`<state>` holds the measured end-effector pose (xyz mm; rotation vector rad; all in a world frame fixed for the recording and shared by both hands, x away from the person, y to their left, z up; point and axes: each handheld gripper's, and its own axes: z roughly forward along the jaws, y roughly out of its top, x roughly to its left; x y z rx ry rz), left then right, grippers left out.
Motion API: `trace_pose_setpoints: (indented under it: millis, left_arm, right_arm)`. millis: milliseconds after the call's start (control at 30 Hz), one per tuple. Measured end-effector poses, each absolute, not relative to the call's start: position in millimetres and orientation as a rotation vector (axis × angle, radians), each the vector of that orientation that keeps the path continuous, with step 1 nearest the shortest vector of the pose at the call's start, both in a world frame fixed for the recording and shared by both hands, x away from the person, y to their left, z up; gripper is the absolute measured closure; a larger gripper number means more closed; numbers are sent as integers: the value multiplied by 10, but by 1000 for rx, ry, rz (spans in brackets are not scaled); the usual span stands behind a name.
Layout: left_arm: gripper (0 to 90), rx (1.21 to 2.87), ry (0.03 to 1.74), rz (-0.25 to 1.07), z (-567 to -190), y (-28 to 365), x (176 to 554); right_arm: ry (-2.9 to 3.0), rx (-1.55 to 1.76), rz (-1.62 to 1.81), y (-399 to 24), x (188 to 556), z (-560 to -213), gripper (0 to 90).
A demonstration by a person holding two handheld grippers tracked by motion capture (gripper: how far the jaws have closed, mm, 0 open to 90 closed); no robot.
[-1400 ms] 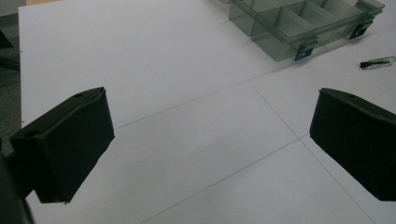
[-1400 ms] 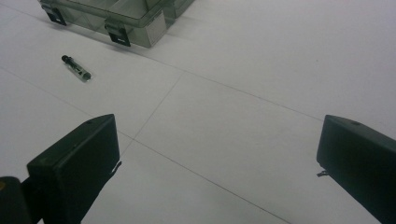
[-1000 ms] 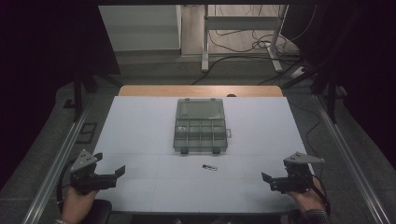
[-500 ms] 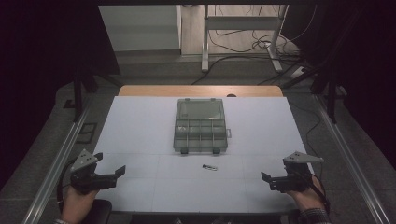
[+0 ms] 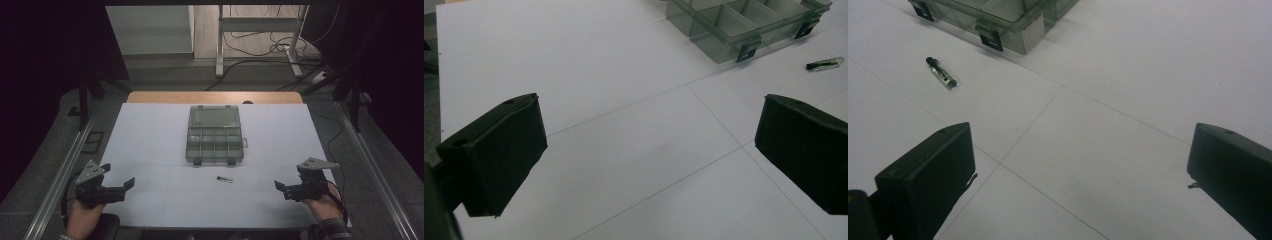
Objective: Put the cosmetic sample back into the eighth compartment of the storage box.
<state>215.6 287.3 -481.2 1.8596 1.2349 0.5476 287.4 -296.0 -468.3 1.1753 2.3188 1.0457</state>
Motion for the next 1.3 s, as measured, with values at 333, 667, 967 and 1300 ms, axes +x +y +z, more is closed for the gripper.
trace_pose_setpoints:
  millis: [333, 667, 967, 1300]
  left_arm:
    - [6, 1858, 1235, 542, -4815, 2878, 2161]
    - [7, 1852, 1235, 537, -4817, 2883, 2164]
    - [7, 1853, 1235, 536, -4817, 2884, 2165]
    - [8, 1859, 1233, 534, -4818, 2881, 2168]
  right_arm:
    - [2362, 1133, 1072, -2860, 2919, -4687, 0]
    - [2384, 1099, 1127, -2729, 2970, -4682, 0]
    - [2422, 1068, 1120, -2590, 3026, -4681, 0]
    - [2436, 1024, 1113, -2425, 3078, -4684, 0]
